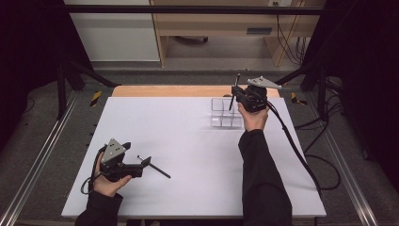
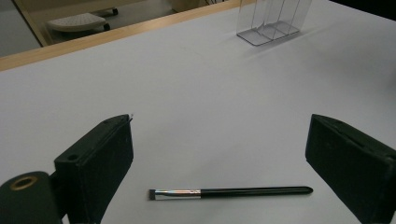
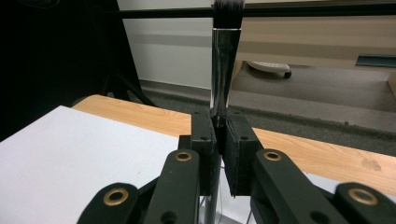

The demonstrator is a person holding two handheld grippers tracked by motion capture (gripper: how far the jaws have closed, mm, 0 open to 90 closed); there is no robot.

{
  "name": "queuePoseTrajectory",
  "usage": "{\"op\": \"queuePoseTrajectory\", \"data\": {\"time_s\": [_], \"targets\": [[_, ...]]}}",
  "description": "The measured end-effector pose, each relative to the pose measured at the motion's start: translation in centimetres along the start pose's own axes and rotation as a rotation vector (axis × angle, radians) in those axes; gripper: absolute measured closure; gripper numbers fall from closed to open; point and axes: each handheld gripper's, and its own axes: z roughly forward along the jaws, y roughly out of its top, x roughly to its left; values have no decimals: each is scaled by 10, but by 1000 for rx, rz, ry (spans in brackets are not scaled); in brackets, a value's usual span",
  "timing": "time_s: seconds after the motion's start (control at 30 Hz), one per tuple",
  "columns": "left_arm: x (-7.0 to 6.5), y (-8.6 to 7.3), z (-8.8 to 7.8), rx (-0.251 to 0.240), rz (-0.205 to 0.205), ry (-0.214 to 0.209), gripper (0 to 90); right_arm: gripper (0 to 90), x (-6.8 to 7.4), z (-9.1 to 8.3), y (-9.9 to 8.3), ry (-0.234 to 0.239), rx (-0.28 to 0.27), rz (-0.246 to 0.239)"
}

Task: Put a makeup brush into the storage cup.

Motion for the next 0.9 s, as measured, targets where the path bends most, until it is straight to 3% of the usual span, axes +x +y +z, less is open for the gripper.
{"op": "queuePoseTrajectory", "data": {"time_s": [0.5,0.9], "targets": [[-1,-1,2,8,5,0,70,842,-5,18,-1,-20,-7,18],[-1,-1,1,8,4,-1,73,842,-4,30,-10,-28,44,6]]}}
